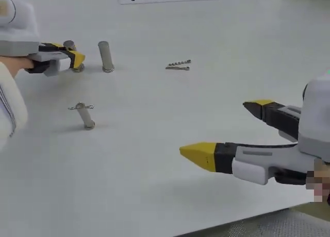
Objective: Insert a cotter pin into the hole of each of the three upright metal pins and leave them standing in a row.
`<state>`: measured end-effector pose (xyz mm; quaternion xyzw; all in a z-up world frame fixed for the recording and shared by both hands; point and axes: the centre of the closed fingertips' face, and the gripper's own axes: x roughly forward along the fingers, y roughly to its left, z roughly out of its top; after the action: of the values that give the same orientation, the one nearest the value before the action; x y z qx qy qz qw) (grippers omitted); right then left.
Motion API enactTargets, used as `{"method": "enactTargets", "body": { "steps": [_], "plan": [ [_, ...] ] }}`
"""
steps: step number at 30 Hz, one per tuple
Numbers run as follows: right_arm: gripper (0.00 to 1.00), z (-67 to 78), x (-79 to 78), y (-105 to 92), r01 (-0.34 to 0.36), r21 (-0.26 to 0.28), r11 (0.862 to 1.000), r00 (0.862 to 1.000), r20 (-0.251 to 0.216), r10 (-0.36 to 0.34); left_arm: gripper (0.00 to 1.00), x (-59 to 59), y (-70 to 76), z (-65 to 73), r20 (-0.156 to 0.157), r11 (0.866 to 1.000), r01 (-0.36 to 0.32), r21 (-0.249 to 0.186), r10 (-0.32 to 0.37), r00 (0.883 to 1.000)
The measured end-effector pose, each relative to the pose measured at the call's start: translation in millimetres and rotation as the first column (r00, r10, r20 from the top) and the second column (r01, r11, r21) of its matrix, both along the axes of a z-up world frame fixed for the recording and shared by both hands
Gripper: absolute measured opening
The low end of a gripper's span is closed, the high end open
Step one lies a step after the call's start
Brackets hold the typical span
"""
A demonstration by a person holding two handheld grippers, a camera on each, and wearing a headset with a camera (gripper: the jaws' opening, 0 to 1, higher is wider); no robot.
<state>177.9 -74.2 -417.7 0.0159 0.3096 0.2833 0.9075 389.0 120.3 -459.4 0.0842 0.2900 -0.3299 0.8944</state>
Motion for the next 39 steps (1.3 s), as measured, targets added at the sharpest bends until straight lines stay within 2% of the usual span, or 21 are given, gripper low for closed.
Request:
{"method": "enactTargets", "body": {
  "steps": [6,9,10,13,16,17,19,24,26,28,31,33,36,38,39],
  "plan": [
    [0.93,-2.0,-0.8,-0.3,0.006,0.009,1.0,1.0,-0.007,-0.006,0.1,0.5,-1.1,-0.1,0.006,1.0,-0.007,0.013,0.006,1.0],
    [0.93,-2.7,-0.7,-1.3,0.01,0.006,1.0,1.0,-0.01,-0.01,0.1,0.5,-1.0,-0.1,-0.003,1.0,-0.017,0.024,0.017,1.0],
    [0.93,-2.9,-1.0,-0.9,0.004,0.004,1.0,1.0,-0.011,-0.004,0.1,0.1,-0.6,-0.2,0.002,0.999,-0.014,0.04,0.014,1.0],
    [0.93,-3.3,-1.2,0.6,-0.004,0.0,1.0,1.0,-0.013,0.004,0.09,-1.1,0.8,-0.6,-0.005,0.999,-0.024,0.04,0.024,1.0],
    [0.93,-2.1,-1.2,3.4,-0.011,0.003,1.0,1.0,-0.011,0.011,0.09,-4.7,4.0,-0.8,-0.008,0.998,-0.021,0.061,0.022,1.0],
    [0.93,-1.8,-1.3,4.5,-0.015,0.004,1.0,1.0,-0.011,0.015,0.09,-7.7,4.9,0.1,-0.016,0.998,-0.021,0.06,0.022,1.0],
    [0.93,-1.2,-1.4,6.1,-0.019,0.005,1.0,1.0,-0.008,0.019,0.09,-11.6,5.2,3.0,-0.014,0.999,-0.021,0.05,0.022,1.0],
    [0.93,1.4,-1.5,10.3,-0.029,0.011,1.0,1.0,0.003,0.029,0.09,-20.7,5.6,15.6,0.01,0.998,-0.024,0.053,0.023,1.0],
    [0.93,2.5,-1.8,11.5,-0.032,0.013,0.999,0.999,0.006,0.032,0.09,-23.2,5.1,22.0,0.011,0.999,-0.034,0.03,0.033,0.999],
    [0.93,5.2,-2.2,13.5,-0.037,0.017,0.999,0.999,0.016,0.037,0.09,-27.9,3.7,33.6,0.026,0.999,-0.038,0.01,0.038,0.999],
    [0.93,7.8,-3.2,15.5,-0.043,0.019,0.999,0.999,0.026,0.042,0.09,-34.1,0.7,48.6,0.029,0.998,-0.051,-0.031,0.052,0.998],
    [0.93,9.6,-4.0,16.7,-0.047,0.02,0.999,0.998,0.033,0.046,0.09,-39.0,-1.0,58.4,0.05,0.998,-0.042,-0.036,0.044,0.998],
    [0.93,11.7,-4.2,17.5,-0.051,0.023,0.998,0.998,0.042,0.05,0.09,-48.5,-4.5,69.3,0.062,0.998,-0.037,-0.053,0.04,0.997],
    [0.93,13.0,-5.2,18.6,-0.055,0.025,0.998,0.997,0.047,0.054,0.09,-58.5,-8.0,76.6,0.06,0.996,-0.037,-0.079,0.042,0.997],
    [0.93,14.0,-5.9,19.1,-0.057,0.024,0.998,0.997,0.05,0.056,0.09,-63.6,-10.1,79.3,0.064,0.996,-0.03,-0.079,0.035,0.997]
  ]
}}
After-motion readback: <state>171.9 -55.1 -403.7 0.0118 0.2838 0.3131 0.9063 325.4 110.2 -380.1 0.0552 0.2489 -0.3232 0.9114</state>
